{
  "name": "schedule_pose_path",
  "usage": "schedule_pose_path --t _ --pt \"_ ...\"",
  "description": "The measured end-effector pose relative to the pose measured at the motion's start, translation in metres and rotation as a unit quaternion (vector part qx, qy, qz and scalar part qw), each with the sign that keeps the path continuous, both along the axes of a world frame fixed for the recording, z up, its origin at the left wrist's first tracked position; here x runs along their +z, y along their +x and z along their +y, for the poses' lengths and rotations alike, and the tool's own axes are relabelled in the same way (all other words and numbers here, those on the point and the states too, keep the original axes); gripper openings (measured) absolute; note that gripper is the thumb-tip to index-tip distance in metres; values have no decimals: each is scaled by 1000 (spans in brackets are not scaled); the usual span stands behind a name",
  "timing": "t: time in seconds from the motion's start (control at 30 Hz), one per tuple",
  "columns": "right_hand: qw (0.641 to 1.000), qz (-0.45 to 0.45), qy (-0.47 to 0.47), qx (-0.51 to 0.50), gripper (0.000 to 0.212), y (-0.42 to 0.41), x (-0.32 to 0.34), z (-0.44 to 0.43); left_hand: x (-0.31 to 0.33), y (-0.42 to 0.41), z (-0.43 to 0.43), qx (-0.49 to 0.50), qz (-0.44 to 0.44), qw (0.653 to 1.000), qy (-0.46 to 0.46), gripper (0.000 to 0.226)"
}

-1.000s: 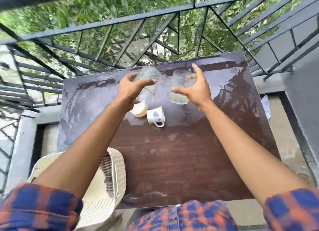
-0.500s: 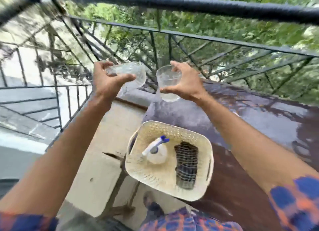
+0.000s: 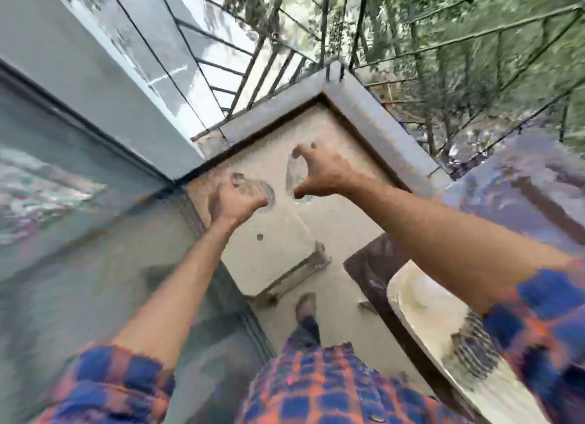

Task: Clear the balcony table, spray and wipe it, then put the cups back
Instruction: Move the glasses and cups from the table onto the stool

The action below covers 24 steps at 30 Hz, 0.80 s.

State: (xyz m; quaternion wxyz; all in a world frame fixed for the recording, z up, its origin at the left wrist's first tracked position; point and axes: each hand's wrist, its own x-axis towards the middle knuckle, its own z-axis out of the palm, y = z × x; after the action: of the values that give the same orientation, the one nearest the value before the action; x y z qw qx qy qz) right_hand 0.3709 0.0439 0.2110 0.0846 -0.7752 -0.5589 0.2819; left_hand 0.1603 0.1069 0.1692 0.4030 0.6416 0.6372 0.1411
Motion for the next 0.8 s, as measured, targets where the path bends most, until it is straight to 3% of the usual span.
schedule_pose_path --t 0.17,0.33,0.8 --pt "991 36 -126 -30 79 -56 -100 -16 -76 -40 -50 -21 108 992 -70 65" --pt "981 62 -179 -43 74 -87 -174 -32 -135 -66 -73 -31 170 976 -133 70" --pt "991 30 -118 54 74 -113 -255 -30 -213 -78 -71 -67 256 959 -105 77"
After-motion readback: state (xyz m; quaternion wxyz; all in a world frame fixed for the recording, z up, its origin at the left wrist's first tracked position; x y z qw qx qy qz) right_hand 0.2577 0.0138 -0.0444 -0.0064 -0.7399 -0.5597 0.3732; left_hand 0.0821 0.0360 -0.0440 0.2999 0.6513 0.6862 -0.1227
